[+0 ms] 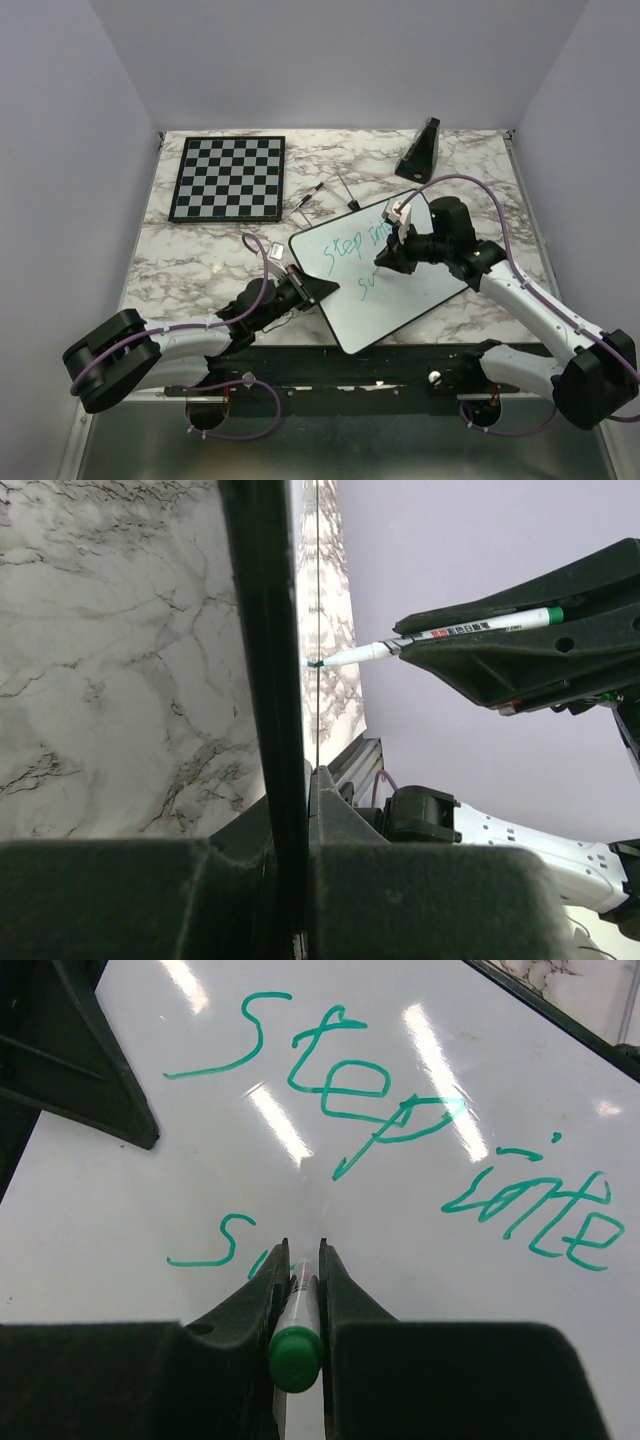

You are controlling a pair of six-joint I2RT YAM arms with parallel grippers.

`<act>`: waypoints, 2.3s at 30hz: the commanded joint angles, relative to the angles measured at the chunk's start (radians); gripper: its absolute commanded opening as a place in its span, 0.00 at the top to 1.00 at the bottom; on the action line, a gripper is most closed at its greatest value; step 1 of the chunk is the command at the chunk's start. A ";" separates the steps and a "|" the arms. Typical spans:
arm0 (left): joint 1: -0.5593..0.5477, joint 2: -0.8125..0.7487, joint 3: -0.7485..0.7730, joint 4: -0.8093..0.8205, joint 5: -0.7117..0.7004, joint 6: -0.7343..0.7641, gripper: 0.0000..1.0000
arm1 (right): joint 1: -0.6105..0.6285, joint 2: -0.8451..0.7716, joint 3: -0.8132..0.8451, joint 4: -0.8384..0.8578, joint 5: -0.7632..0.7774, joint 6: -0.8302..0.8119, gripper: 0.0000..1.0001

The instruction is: Write a sentence on the whiteboard

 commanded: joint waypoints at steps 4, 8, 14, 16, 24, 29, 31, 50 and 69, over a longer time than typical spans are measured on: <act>-0.001 -0.027 0.009 0.071 -0.053 0.061 1.00 | -0.003 0.023 0.013 0.022 0.034 0.011 0.99; -0.001 -0.034 0.010 0.062 -0.055 0.063 1.00 | -0.003 0.014 0.005 -0.042 -0.021 -0.035 0.99; -0.001 -0.031 0.010 0.057 -0.055 0.064 1.00 | -0.003 -0.021 -0.017 -0.142 -0.066 -0.104 0.99; -0.001 -0.025 0.013 0.063 -0.055 0.064 1.00 | -0.003 -0.018 -0.017 -0.179 -0.064 -0.126 0.99; -0.001 -0.025 0.006 0.071 -0.055 0.064 1.00 | -0.029 -0.055 0.000 -0.139 0.067 -0.084 0.99; 0.000 -0.041 0.000 0.069 -0.056 0.069 1.00 | -0.060 -0.079 0.065 -0.121 -0.030 -0.054 1.00; -0.001 -0.045 -0.004 0.069 -0.050 0.073 1.00 | -0.060 -0.089 0.055 -0.103 -0.089 -0.049 0.99; -0.001 -0.042 -0.017 0.099 -0.049 0.080 1.00 | -0.109 -0.127 -0.043 -0.006 -0.110 0.002 0.99; -0.001 -0.036 -0.022 0.112 -0.052 0.075 1.00 | -0.140 -0.113 -0.063 0.011 -0.163 0.034 0.99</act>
